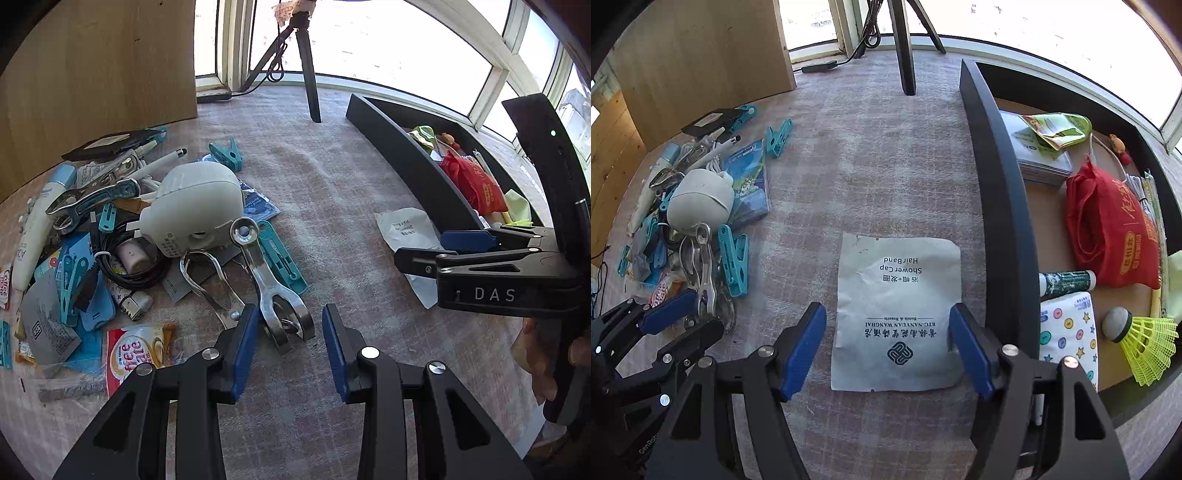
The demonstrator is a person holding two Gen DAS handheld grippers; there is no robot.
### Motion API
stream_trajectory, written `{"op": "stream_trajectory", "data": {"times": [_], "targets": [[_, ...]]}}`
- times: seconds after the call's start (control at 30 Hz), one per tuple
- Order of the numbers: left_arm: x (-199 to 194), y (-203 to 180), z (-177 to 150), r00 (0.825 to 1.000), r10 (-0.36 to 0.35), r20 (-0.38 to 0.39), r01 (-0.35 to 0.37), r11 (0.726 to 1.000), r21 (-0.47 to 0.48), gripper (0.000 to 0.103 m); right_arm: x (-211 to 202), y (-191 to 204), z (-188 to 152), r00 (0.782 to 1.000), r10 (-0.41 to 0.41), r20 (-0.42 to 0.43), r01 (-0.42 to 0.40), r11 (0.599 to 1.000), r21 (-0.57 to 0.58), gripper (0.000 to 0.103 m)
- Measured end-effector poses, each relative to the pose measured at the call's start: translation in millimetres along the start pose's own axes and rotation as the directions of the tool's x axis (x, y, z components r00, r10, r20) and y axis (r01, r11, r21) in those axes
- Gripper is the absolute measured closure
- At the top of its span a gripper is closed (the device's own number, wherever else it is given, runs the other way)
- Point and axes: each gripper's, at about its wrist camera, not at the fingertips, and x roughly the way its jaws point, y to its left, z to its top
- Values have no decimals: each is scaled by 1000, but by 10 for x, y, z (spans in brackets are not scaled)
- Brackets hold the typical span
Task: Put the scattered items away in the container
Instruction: 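Grasp the white shower-cap packet with the right gripper while the left gripper grasps the metal clip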
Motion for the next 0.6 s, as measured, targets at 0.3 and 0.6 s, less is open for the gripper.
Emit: {"op": "stream_trajectory", "data": {"times": [0.3,0.6], "targets": [[4,45,-1,1000,-13,8,13,1000,-9,76,30,109,-61,999,-50,-1,49,997,-51,39],[-153,384,-61,997,-69,21,71,989,-132,103,-55,-15,-72,999,51,7,-52,998,21,47]]}}
